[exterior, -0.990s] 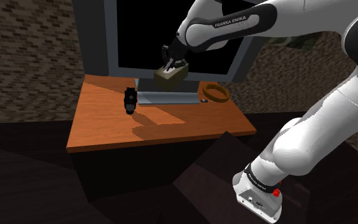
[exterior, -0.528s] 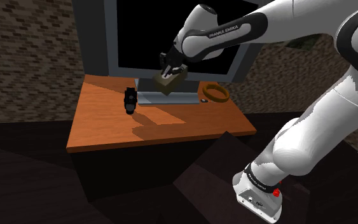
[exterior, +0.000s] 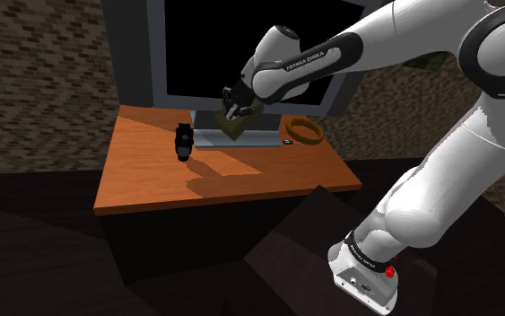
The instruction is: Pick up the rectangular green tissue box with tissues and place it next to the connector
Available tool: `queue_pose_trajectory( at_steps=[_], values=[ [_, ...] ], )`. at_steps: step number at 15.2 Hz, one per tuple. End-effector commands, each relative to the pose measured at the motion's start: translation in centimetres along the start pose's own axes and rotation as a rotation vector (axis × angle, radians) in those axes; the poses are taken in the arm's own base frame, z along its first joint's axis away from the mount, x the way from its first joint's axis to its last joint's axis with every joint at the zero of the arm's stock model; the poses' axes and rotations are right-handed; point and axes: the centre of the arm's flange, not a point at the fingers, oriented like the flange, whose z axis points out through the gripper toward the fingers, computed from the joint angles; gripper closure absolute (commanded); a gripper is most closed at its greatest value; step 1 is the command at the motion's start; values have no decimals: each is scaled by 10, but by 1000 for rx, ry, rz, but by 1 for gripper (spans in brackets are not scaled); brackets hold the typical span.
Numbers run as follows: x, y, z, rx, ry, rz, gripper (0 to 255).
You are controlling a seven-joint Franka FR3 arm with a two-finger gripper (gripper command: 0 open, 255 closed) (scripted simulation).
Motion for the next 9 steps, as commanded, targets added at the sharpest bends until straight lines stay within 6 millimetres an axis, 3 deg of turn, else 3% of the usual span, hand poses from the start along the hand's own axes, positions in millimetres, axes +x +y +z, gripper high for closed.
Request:
queue_pose_trajectory(
  at_steps=[1,9],
  values=[
    [8,10,12,-7,6,20,255],
    [2,26,51,-7,6,20,255]
  ],
)
